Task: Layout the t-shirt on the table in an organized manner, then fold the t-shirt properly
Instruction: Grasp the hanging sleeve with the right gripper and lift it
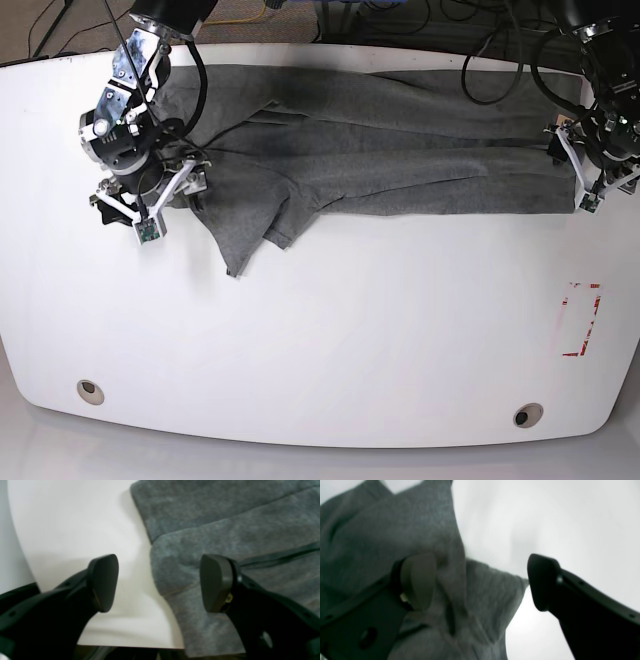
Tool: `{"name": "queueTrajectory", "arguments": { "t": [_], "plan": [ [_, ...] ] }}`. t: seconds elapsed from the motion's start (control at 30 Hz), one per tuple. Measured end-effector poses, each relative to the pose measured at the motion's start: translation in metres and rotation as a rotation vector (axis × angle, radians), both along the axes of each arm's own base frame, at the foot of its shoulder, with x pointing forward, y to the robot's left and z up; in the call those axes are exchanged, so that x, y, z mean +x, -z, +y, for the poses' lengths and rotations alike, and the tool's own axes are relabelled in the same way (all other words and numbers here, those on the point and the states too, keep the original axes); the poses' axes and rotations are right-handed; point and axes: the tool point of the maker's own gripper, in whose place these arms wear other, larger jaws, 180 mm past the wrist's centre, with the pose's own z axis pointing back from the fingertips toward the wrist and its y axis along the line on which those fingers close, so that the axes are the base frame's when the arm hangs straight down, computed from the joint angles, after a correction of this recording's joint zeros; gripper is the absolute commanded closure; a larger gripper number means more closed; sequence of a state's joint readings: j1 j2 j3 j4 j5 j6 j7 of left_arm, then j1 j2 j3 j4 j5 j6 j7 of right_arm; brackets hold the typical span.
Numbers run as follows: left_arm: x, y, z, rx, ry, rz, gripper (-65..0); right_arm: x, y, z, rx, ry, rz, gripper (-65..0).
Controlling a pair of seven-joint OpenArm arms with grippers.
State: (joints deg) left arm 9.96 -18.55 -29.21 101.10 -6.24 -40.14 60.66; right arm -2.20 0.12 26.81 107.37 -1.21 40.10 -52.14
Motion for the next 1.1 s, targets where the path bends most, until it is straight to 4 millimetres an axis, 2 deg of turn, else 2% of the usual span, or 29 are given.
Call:
{"name": "queueTrajectory", "arguments": {
  "t": [0.3, 0.47, 0.9, 1.1],
  "plan": [
    [0.016, -0.021, 0.001, 0.023, 0.013, -0.064, -46.5, 0.038, 0.014, 0.01, 0.093, -0.001, 0.023, -54.4],
    [0.019, -0.025, 0.0, 0.027, 0.015, -0.077, -46.5, 0.05, 0.027, 0.016, 0.138, -0.005, 0.06, -54.2],
    [0.024, -0.03, 0.001, 0.033, 0.014, -0.093, -46.4, 0.054, 0.063, 0.038, 0.238, -0.017, 0.166, -54.1],
    [0.024, -0.03, 0.001, 0.031, 0.015, -0.096, -46.4, 0.057, 0.067, 0.056, 0.287, -0.028, 0.152, -54.1]
  ]
}}
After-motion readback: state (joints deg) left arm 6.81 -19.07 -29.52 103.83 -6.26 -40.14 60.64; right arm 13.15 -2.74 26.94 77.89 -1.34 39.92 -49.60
